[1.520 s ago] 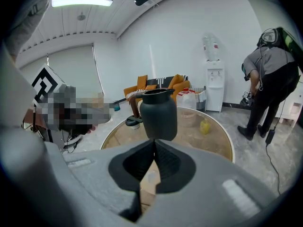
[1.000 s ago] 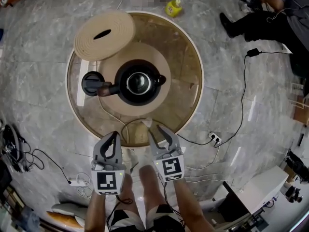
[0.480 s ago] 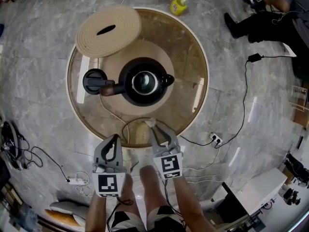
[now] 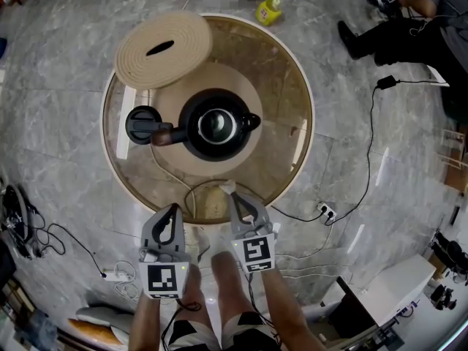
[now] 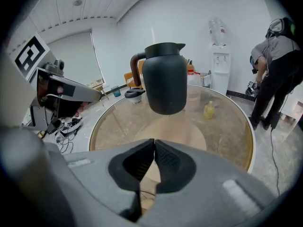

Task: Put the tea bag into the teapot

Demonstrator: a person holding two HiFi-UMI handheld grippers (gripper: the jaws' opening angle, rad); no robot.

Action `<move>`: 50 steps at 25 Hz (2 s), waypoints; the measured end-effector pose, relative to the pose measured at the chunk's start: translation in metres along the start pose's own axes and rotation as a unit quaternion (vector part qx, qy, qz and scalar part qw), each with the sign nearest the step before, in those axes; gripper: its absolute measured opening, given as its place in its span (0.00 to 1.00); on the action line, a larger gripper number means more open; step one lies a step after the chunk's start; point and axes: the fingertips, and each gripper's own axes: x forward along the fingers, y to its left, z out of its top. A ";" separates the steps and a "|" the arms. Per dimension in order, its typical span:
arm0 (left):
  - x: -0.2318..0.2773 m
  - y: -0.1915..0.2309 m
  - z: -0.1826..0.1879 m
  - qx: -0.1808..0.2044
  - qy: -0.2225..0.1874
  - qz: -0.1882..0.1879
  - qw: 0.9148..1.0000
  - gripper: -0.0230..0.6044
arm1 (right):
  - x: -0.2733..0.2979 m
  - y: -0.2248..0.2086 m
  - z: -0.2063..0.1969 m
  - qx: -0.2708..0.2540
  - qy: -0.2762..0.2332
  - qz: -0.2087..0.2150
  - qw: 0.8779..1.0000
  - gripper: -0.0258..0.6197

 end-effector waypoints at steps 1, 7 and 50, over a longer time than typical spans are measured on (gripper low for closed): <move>0.000 0.000 0.001 0.005 -0.002 -0.001 1.000 0.06 | -0.002 0.000 0.002 0.000 -0.002 -0.001 1.000 0.04; -0.009 -0.003 0.028 0.030 -0.027 -0.004 0.999 0.06 | -0.023 -0.003 0.032 -0.001 -0.025 -0.006 1.000 0.04; -0.050 0.032 0.204 0.064 -0.115 0.050 0.990 0.06 | -0.056 -0.022 0.275 -0.054 -0.149 0.012 0.987 0.04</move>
